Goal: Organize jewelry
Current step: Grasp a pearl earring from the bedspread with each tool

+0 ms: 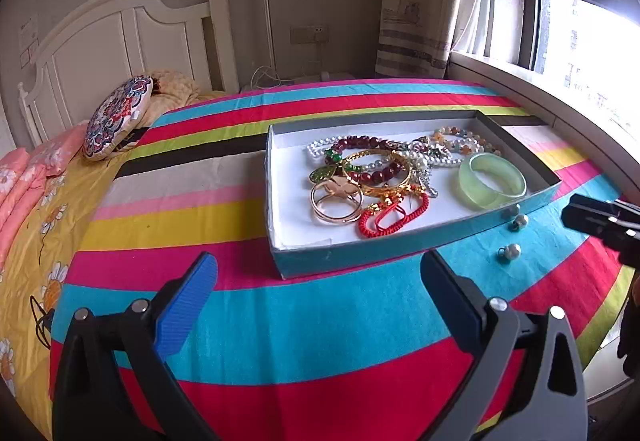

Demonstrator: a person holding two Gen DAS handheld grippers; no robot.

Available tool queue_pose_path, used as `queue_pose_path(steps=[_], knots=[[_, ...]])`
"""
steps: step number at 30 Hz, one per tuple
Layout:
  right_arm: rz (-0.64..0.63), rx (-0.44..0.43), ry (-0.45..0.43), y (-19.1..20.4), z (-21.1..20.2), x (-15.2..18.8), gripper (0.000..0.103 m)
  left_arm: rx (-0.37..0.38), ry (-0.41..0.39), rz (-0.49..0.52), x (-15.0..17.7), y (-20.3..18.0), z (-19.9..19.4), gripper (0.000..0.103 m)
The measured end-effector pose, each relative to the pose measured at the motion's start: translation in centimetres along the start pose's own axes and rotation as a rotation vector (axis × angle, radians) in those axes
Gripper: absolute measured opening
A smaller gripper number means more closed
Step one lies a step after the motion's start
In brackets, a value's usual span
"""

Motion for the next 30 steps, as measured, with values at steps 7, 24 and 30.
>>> queue_pose_path(steps=[7, 24, 30], knots=[[-0.028, 0.054, 0.090, 1.7, 2.6, -0.1, 0.041, 0.039, 0.083, 0.060, 1.2, -1.3, 1.4, 0.101], [-0.061, 0.104, 0.148, 2.8, 5.0, -0.1, 0.026, 0.084, 0.125, 0.085, 1.7, -2.2, 2.1, 0.101], [-0.133, 0.154, 0.148, 3.3, 5.2, 0.0, 0.019, 0.086, 0.142, 0.097, 1.9, -2.5, 2.4, 0.101]])
Point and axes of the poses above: each gripper's, at about its wrist camera, not at the fingertips, and z roughly the way its jaws point, y to its left, x to its underside, the point moved 6 cm from there along z, roughly the way its jaws point, and after that the axes turned 1 degree about -y, right-handed, at the moved point
